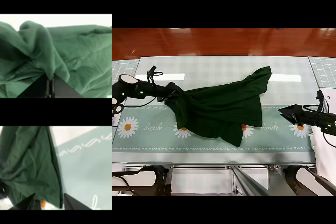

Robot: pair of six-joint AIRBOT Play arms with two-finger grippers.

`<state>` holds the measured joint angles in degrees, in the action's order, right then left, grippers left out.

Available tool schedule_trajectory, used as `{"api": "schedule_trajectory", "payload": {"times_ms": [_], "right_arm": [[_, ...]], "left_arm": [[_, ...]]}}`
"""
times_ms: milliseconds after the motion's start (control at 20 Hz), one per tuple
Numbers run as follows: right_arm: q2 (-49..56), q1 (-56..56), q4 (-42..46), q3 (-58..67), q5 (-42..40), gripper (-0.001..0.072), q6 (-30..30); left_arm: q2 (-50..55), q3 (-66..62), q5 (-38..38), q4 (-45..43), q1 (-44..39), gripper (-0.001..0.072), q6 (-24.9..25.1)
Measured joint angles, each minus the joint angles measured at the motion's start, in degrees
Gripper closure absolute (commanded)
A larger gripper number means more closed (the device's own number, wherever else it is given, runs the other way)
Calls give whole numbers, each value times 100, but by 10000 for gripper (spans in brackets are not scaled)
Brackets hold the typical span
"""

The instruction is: Fold the shirts.

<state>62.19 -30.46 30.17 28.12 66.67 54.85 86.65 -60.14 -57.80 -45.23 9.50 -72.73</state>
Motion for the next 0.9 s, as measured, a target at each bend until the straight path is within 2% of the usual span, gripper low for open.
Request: {"api": "schedule_trajectory", "payload": {"times_ms": [500, 900], "right_arm": [[890, 1200, 514, 151, -343, 296, 984], [2013, 2286, 752, 1204, -463, 303, 1582]], "left_arm": [[11, -258, -201, -219, -68, 685, -149], [11, -264, -153, -232, -81, 685, -149]]}}
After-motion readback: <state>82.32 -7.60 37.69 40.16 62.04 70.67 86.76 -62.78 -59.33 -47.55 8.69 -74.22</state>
